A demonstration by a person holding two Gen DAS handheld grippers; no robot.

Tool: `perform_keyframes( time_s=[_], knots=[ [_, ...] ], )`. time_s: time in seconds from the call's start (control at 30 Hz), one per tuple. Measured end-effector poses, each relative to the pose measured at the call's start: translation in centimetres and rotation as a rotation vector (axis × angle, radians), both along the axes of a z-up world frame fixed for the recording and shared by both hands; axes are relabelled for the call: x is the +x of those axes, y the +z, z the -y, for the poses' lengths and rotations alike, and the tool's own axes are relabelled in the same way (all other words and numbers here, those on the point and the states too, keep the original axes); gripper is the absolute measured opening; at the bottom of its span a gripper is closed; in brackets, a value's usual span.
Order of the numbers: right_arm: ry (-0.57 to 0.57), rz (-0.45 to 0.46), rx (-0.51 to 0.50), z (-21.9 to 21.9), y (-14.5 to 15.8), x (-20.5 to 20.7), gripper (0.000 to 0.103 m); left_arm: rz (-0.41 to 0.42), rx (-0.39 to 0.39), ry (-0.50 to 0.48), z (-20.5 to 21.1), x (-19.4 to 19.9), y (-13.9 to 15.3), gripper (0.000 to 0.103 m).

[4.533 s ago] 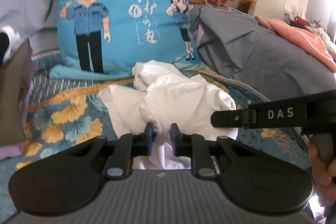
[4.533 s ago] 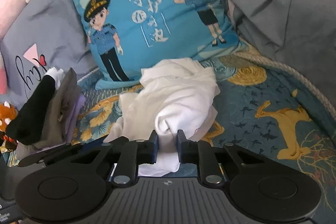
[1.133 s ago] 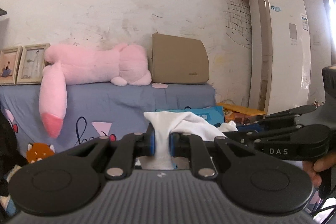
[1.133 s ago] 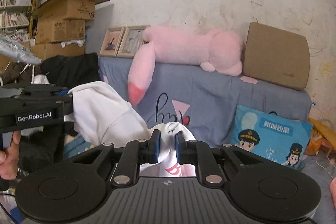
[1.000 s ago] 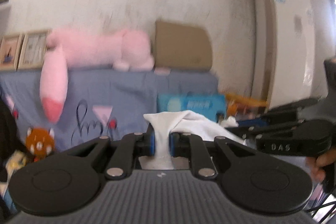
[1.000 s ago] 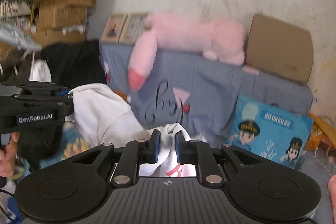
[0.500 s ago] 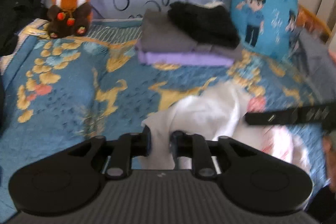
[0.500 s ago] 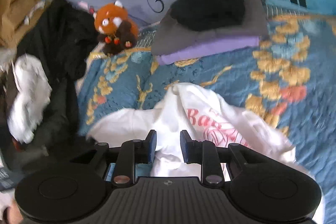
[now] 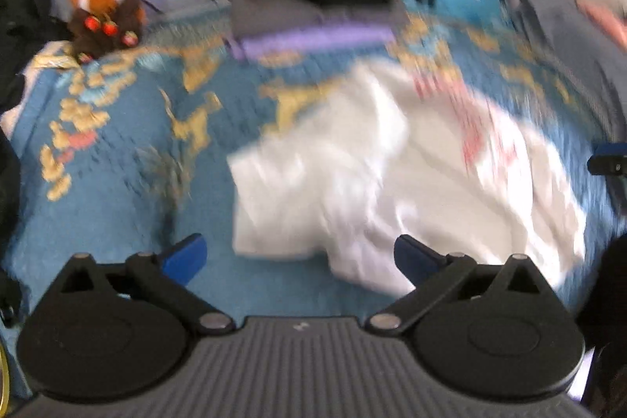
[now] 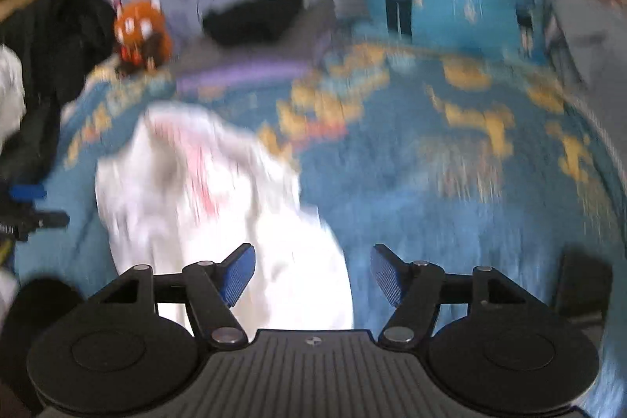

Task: Fold clothes
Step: 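Lower the T-shirt onto the quilt and open the left gripper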

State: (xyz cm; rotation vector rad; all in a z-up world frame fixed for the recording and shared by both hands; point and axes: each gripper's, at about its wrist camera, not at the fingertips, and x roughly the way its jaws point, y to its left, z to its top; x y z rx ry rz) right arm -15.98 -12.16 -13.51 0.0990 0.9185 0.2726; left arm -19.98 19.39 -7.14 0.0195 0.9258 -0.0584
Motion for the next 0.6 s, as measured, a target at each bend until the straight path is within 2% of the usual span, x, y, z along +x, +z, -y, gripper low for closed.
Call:
perform_keyframes(
  time_s=[0.2,0.37,0.43,0.5,0.53,0.6],
  knots=[
    [-0.007,-0.033,0.036,-1.5,-2.4,-1.6,0.065,-0.080,-0.011,-0.079,2.9,-1.3,-2.2,0.103],
    [-0.032,-0.041,0.043,-2.5,-3.8,-1.6,0.064,-0.072,-0.032,0.034,1.3,0.9,-3.4,0.103],
    [-0.039,-0.046,0.046,-2.4,-3.9,-1.6,0.062,-0.085,-0.072,0.053,0.7,1.9,-4.0,0.103],
    [-0.044,-0.052,0.050,-2.3,-4.1,-1.5,0.047,-0.109,-0.125,0.059,0.5,2.6,-4.8,0.102],
    [-0.047,-0.054,0.052,-2.2,-4.2,-1.5,0.041,-0.124,-0.134,0.059,0.7,2.8,-5.3,0.098],
    [-0.053,-0.059,0.056,-2.1,-4.3,-1.5,0.019,-0.155,-0.137,0.056,1.3,3.0,-6.5,0.089]
  ],
)
